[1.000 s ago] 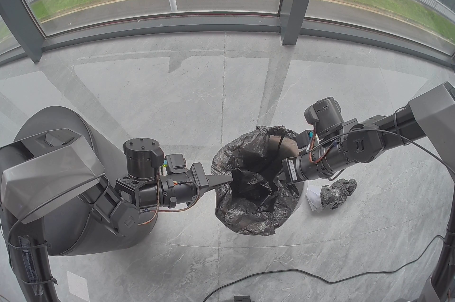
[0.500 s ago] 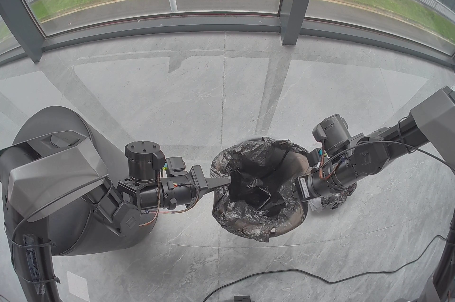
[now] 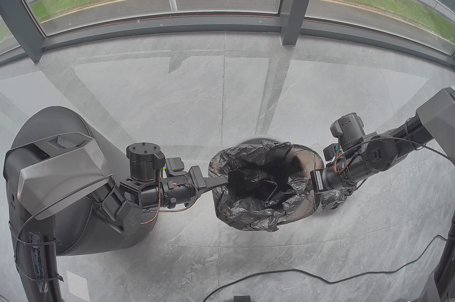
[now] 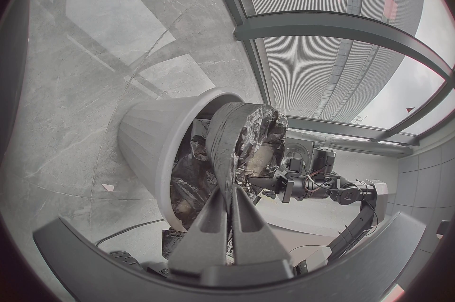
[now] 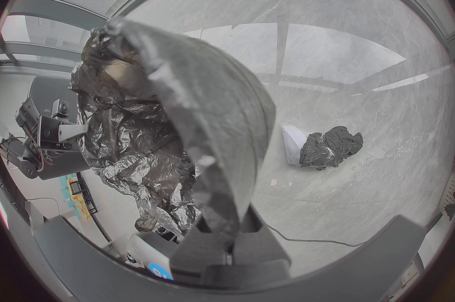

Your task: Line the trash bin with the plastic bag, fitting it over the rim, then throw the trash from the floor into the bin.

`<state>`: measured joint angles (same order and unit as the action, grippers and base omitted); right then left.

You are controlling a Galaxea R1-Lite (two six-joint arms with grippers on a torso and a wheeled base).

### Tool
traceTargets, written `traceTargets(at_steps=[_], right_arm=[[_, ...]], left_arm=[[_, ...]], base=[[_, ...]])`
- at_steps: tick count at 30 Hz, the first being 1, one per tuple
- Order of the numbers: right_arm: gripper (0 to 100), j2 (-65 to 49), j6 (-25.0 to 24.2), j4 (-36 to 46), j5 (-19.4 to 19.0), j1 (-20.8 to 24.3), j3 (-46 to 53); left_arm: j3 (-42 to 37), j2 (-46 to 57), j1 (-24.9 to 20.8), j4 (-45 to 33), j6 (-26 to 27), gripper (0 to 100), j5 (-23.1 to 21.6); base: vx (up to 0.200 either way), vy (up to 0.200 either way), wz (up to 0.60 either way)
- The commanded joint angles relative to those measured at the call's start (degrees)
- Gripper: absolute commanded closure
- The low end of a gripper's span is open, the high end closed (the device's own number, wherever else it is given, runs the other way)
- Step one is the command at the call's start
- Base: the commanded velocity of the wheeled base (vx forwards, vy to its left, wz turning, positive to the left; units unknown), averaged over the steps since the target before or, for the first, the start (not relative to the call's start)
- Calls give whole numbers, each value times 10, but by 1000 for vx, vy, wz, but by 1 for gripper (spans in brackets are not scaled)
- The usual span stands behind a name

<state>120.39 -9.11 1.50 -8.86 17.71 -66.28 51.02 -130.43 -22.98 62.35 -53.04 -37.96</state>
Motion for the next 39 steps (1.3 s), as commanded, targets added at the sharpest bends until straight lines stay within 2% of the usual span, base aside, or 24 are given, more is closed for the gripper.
traceTargets(at_steps=[1, 9, 24, 25, 39], right_arm=[[100, 14, -1, -1, 0, 0, -3], [100, 26, -4, -70, 0, -8, -6], [100, 25, -2, -72, 2, -8, -17], [0, 24, -2, -72, 2, -8, -16], [0, -40, -2, -69, 2, -14, -15]], left_arm=[[2, -5, 2, 0, 0, 100, 0], [5, -9, 3, 0, 5, 100, 0], [15, -18, 15, -2, 14, 100, -1], [15, -18, 15, -1, 14, 100, -1], [13, -13, 15, 0, 14, 100, -1]], base=[[0, 0, 0], [0, 0, 0], [0, 0, 0], [0, 0, 0], [0, 0, 0]])
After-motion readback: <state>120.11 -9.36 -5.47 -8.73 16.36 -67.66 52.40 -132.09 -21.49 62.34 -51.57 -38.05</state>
